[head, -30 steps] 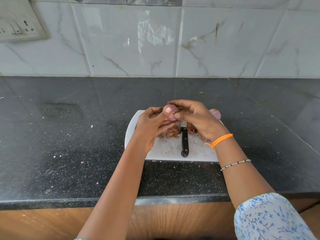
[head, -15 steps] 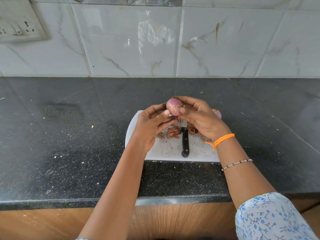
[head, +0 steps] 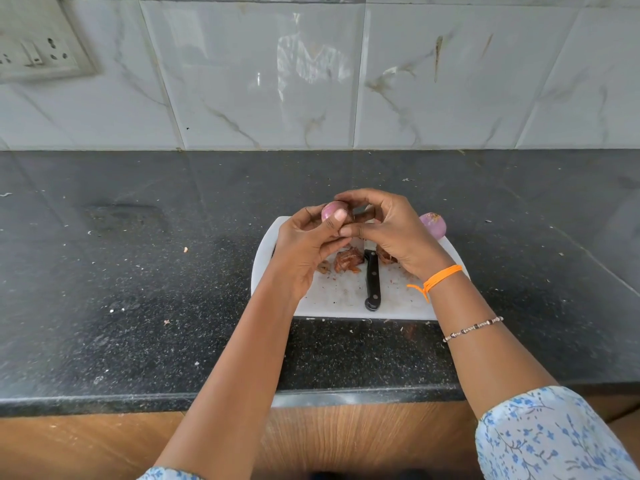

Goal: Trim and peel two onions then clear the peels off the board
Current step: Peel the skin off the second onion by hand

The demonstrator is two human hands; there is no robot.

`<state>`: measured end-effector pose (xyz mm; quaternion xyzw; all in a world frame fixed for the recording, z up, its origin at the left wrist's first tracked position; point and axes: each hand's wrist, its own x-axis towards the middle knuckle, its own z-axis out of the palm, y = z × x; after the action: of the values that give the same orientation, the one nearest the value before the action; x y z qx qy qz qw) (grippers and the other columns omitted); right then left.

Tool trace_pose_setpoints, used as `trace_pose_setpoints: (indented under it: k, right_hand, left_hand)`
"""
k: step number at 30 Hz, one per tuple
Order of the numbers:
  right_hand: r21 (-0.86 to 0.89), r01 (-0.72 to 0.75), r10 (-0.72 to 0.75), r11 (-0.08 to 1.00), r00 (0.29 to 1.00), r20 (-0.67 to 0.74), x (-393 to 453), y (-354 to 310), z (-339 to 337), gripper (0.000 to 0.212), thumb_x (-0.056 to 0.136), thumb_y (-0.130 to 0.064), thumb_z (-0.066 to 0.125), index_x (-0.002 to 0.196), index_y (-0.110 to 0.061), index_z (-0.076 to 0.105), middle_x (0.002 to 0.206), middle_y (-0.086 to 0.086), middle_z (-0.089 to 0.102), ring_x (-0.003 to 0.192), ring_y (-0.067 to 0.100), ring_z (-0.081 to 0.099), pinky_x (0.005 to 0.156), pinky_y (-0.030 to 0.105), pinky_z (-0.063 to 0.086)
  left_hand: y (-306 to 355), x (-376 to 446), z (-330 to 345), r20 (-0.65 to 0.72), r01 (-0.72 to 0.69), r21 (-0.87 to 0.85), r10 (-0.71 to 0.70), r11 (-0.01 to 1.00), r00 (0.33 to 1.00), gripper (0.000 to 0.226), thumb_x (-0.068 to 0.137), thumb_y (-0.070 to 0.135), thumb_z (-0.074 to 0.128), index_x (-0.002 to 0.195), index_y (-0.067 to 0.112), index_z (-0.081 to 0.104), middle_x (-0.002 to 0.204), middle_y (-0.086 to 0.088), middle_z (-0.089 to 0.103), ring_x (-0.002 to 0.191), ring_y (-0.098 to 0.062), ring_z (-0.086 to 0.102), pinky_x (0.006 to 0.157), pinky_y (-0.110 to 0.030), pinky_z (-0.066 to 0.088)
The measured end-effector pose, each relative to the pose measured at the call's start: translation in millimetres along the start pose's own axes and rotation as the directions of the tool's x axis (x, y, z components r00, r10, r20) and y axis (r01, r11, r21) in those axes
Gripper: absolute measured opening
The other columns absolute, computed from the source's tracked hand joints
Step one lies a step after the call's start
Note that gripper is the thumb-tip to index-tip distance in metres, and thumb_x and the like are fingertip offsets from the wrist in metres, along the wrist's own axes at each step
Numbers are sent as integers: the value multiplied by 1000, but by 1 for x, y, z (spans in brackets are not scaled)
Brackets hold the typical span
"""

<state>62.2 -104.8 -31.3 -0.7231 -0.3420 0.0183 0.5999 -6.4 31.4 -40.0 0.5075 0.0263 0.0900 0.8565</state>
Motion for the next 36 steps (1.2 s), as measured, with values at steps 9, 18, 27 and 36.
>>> trace_pose_setpoints:
  k: [9, 18, 27, 36]
  right_hand:
    - [115, 6, -4, 993, 1000, -20, -2, -5, -2, 40, 71, 1, 75, 102, -23, 65, 101, -7, 68, 92, 1, 64, 81, 17, 50]
    - [346, -57, 45, 936, 998, 44, -2, -3, -3, 48, 66, -15, 80, 112, -21, 64, 111, 0, 68, 101, 18, 64, 92, 37, 53]
    - [395, -173, 138, 902, 984, 115, -2, -4, -1, 32, 89, -1, 56, 118, -12, 57, 119, 10, 57, 101, 16, 66, 82, 26, 55]
    - [308, -159, 216, 938, 963, -162, -2, -7, 19, 10, 91, -12, 61, 96, -16, 69, 99, 7, 64, 81, 10, 66, 60, 20, 53]
  left_hand:
    - [2, 2, -6, 37, 21, -147, -16, 989, 999, 27, 81, 3, 59, 109, 2, 62, 94, -12, 71, 78, -17, 72, 70, -24, 58]
    - [0, 4, -8, 57, 6, -187, 4, 982, 998, 26, 91, 0, 49, 114, 4, 62, 107, -15, 69, 88, -21, 70, 77, -26, 58]
    - [-8, 6, -5, 8, -212, 382, 226, 899, 974, 52, 77, -2, 71, 124, 19, 60, 117, -10, 64, 101, -22, 63, 89, -37, 54]
    - [-13, 7, 0, -41, -295, 660, 426, 690, 904, 40, 70, 8, 80, 108, 14, 69, 97, 1, 69, 82, -9, 65, 77, -28, 56]
